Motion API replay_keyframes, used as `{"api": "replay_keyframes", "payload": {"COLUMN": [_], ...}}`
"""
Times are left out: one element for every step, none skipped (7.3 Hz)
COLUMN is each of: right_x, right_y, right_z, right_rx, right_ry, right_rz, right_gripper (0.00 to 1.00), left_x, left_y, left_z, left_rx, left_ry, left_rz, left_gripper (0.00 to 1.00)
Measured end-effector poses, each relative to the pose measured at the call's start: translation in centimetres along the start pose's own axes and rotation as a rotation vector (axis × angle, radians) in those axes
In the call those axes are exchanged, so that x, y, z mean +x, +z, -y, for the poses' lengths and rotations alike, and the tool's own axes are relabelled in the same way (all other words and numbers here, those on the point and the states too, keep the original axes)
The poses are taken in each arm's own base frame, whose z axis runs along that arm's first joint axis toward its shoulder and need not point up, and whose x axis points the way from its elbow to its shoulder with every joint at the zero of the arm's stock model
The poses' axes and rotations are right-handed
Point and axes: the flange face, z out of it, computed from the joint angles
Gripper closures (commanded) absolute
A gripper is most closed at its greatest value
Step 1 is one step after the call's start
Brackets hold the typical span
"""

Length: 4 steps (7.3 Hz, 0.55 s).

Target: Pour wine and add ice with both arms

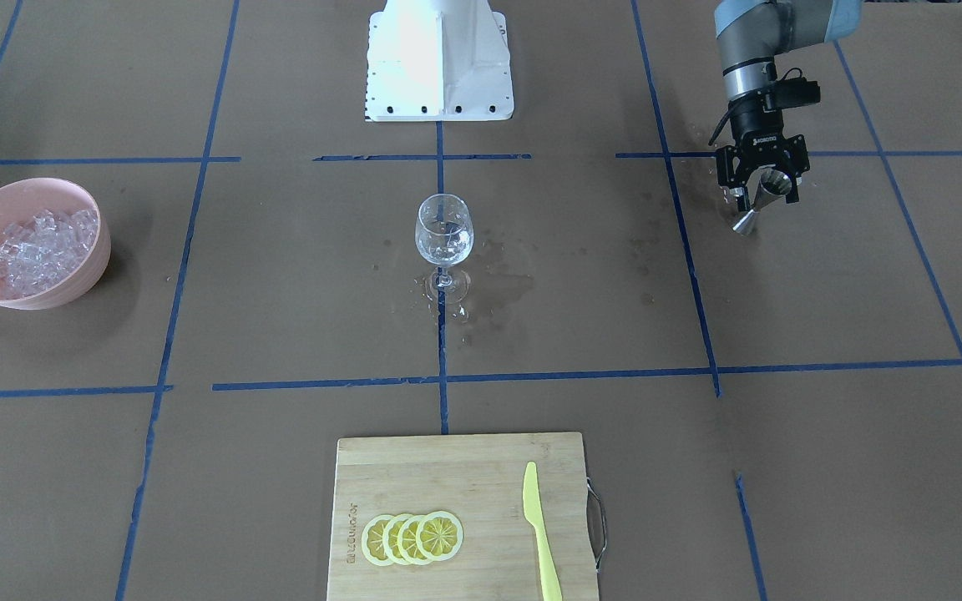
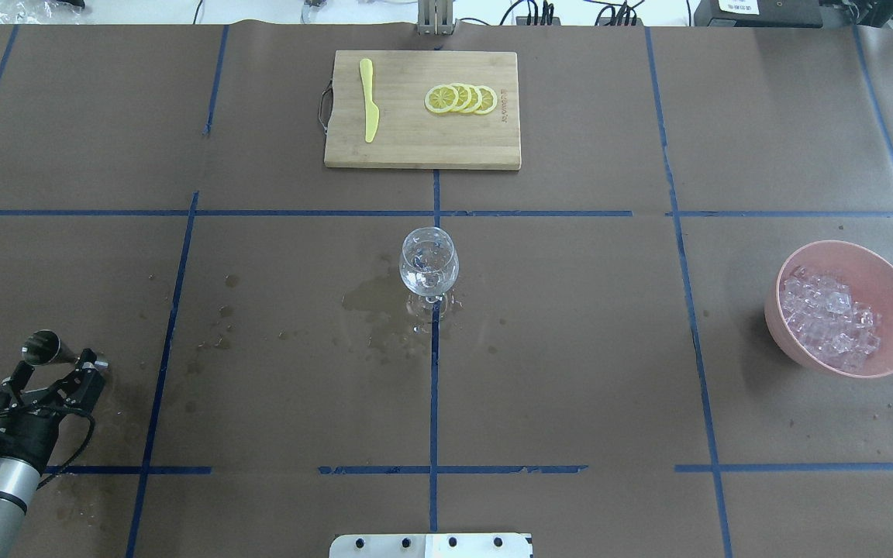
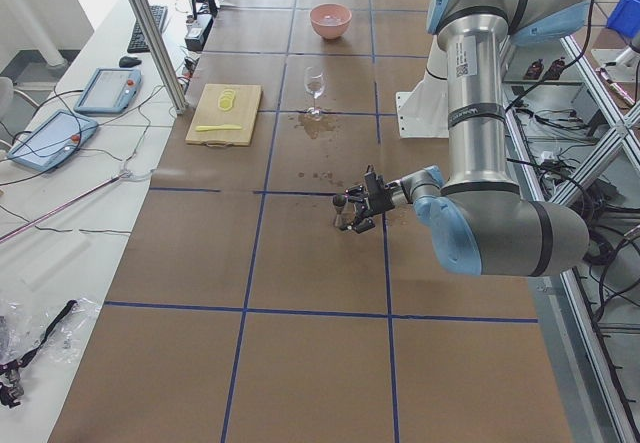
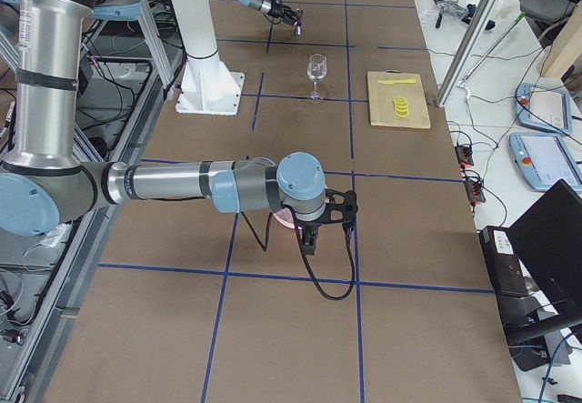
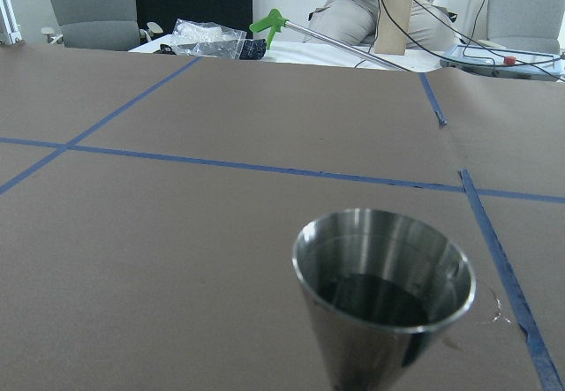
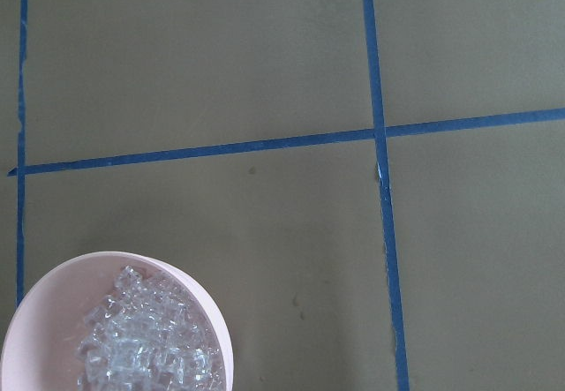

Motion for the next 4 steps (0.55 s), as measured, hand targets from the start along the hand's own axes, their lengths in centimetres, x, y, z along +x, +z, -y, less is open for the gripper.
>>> {"api": "replay_keyframes", "payload": {"right_x": [0.0,0.0,0.1,0.1], "right_y": [0.0,0.0,0.1,0.1], "right_z": [0.0,0.0,0.0,0.0], "right_rx": [0.000,0.000,-0.001,-0.002], "right_ry": [0.000,0.000,0.002,0.002], "right_rz": [0.000,0.000,0.000,0.000], "right_gripper": [0.00,0.00,0.00,0.00], "left_x": [0.0,0.3,0.7,1.0], "left_y": [0.5,1.0,1.3,1.6], "left_z": [0.3,-0.1,-0.8,-1.4], "left_rx": [0.019,0.028,0.031,0.032], "left_ry": [-0.006,-0.010,-0.011,-0.012], "left_rz": [0.005,0.007,0.007,0.007], "left_gripper": [0.09,0.10,0.12,0.19]}}
